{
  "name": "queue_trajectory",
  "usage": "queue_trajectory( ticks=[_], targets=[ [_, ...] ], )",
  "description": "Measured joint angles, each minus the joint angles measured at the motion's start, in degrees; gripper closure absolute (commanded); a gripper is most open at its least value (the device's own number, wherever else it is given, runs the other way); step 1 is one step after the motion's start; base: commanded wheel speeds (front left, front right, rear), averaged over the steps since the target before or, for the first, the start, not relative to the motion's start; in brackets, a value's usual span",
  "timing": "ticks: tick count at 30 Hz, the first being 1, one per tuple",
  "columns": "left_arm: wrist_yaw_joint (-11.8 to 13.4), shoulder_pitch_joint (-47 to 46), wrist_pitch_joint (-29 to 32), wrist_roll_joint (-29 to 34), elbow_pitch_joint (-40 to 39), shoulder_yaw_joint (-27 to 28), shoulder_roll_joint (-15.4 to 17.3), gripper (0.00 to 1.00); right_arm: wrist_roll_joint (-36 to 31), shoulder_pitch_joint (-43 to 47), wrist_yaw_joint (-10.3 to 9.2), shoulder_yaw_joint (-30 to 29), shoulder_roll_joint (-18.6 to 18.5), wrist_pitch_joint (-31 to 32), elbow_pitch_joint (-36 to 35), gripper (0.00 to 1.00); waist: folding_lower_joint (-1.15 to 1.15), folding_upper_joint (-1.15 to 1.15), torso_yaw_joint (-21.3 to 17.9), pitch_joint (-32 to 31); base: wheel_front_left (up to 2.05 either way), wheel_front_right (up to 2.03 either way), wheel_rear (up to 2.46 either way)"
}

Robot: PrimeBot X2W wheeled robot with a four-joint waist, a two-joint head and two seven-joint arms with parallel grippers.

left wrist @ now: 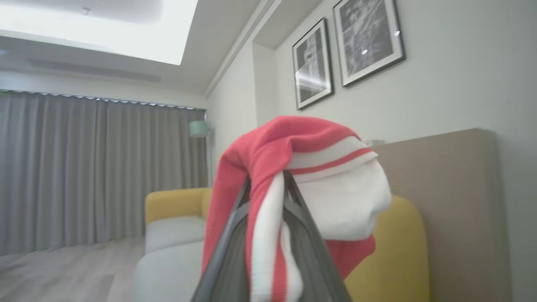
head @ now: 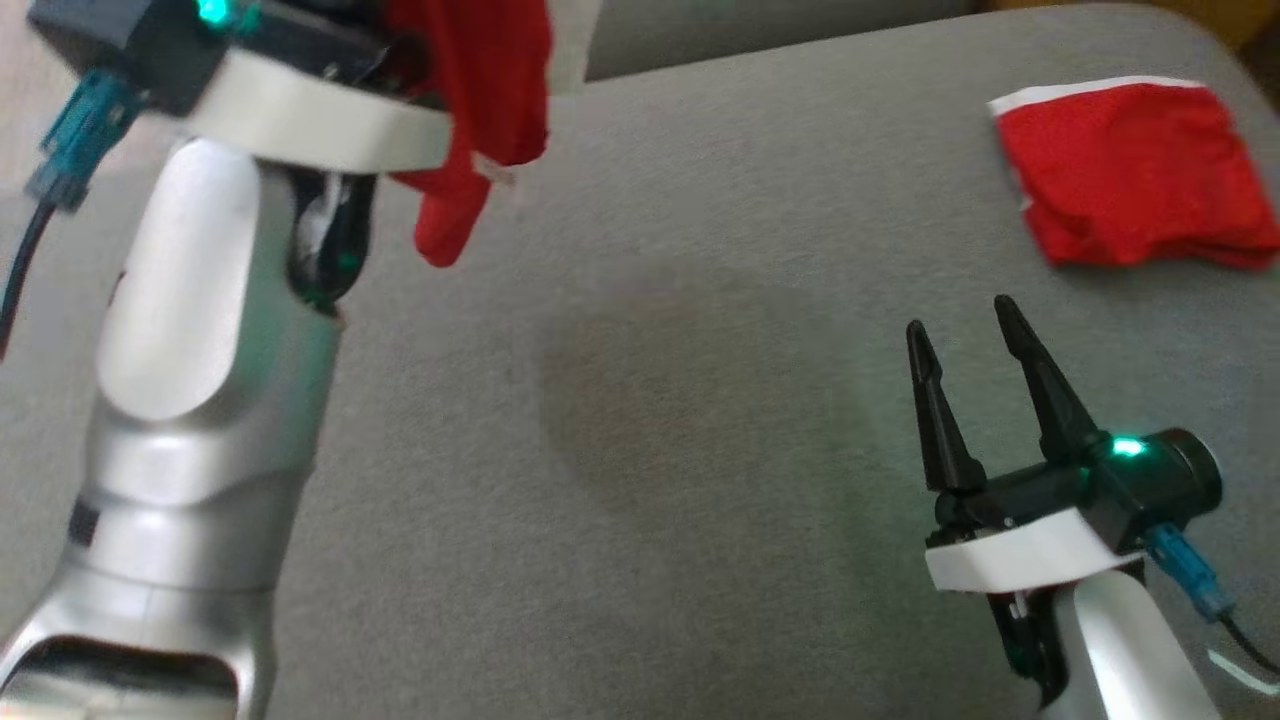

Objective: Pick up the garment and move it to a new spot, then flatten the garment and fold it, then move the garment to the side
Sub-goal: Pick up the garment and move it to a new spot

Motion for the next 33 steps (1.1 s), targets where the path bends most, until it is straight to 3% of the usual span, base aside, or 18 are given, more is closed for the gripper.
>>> queue_trajectory(
  ticks=[7,13,14,15,16,20,24,29,33],
  targets=[
    [-0.47,-2.50,4.12,-8.62,-0.27,-6.08,-3.45,1.00,0.65,1.25,0.00,-0.05,0.48,0.00,-0.33,0.00,0.00,0.00,-3.92,-2.73,0.00,0.00,0.00],
    [-0.47,8.93,2.25,-10.21,5.12,-15.25,-2.97,1.00,2.83,1.20,0.00,0.49,0.65,0.00,-0.42,0.00,0.02,0.00,-3.69,-0.50,0.00,0.00,0.00],
    [-0.47,11.75,1.51,-10.91,6.91,-16.96,-3.00,0.77,2.94,1.14,0.00,0.70,0.66,0.00,-0.29,0.00,0.02,0.00,-3.50,-0.06,0.00,0.00,0.00],
    [-0.47,14.32,0.83,-11.51,8.95,-18.57,-2.98,0.27,2.94,1.03,0.00,0.85,0.66,0.00,-0.05,0.00,0.02,0.00,-3.25,0.32,0.00,0.00,0.00],
    [-0.47,16.63,-0.19,-11.35,11.06,-20.12,-2.83,0.00,2.93,0.93,0.00,0.96,0.66,0.00,0.23,0.00,0.02,0.00,-2.96,0.67,0.00,0.00,0.00],
    [0.62,22.38,-4.39,-8.16,16.88,-23.09,-2.75,0.00,2.76,0.88,0.00,0.57,0.74,0.00,0.92,0.00,0.02,0.00,-1.45,1.54,0.00,0.00,0.00],
    [4.55,25.31,-6.01,-5.53,15.30,-22.99,-3.76,0.00,1.40,0.94,0.00,-1.38,0.77,0.00,1.71,0.00,0.02,0.00,0.94,1.42,0.00,0.00,0.00],
    [11.76,34.85,-6.17,-1.27,0.76,-15.04,-4.36,0.00,0.40,2.65,0.00,-3.74,0.86,0.00,2.68,0.00,0.02,0.00,4.59,-0.48,0.00,0.00,0.00],
    [14.57,45.74,-6.16,2.03,-7.59,-7.94,-4.47,0.00,1.01,6.67,0.00,-5.20,1.01,0.01,4.52,0.00,0.00,0.00,7.52,-3.37,0.00,0.00,0.00]
  ],
)
